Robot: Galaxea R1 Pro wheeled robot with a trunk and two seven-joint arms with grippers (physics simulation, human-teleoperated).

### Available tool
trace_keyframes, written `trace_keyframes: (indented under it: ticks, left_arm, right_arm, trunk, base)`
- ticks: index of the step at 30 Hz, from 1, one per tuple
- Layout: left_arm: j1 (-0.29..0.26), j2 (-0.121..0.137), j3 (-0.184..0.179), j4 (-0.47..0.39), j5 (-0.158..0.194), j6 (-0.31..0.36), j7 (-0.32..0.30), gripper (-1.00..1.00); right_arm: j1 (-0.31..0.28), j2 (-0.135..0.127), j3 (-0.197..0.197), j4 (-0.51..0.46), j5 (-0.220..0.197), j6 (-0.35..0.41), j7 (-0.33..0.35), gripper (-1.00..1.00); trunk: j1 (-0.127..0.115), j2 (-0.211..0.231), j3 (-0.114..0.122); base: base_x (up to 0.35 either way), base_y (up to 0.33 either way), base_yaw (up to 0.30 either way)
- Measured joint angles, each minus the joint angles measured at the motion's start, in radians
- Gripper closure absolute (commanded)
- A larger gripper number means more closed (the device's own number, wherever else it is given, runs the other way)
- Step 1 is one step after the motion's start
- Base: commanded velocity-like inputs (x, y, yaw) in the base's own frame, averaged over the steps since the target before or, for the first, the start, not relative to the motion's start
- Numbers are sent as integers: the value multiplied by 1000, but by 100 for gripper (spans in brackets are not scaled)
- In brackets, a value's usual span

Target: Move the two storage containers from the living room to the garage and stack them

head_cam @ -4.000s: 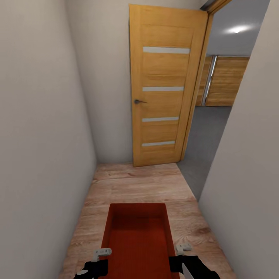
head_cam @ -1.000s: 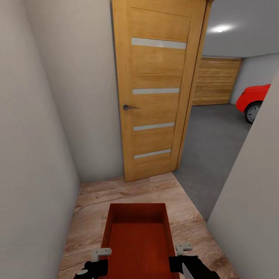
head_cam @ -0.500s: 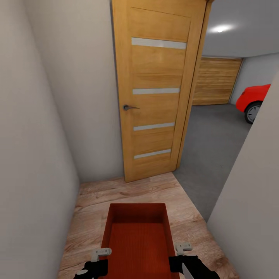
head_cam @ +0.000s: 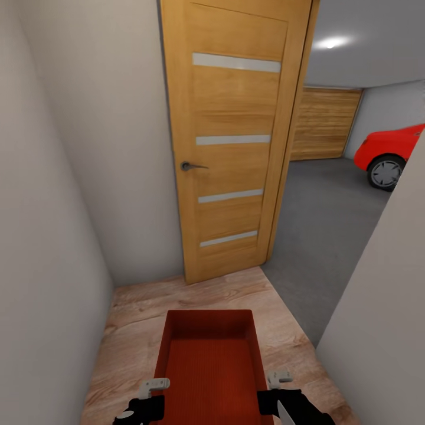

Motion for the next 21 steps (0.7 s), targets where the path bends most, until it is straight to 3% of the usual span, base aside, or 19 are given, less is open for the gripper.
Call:
trace_keyframes:
  ticks: [21]
  left_arm:
    - [0, -2, -1, -1, 1, -5, 2, 100]
  right_arm:
    - [-1, -1, 0, 0, 1, -6, 2, 100]
  trunk:
    - [0, 0, 0]
  base:
    - [174, 9, -24]
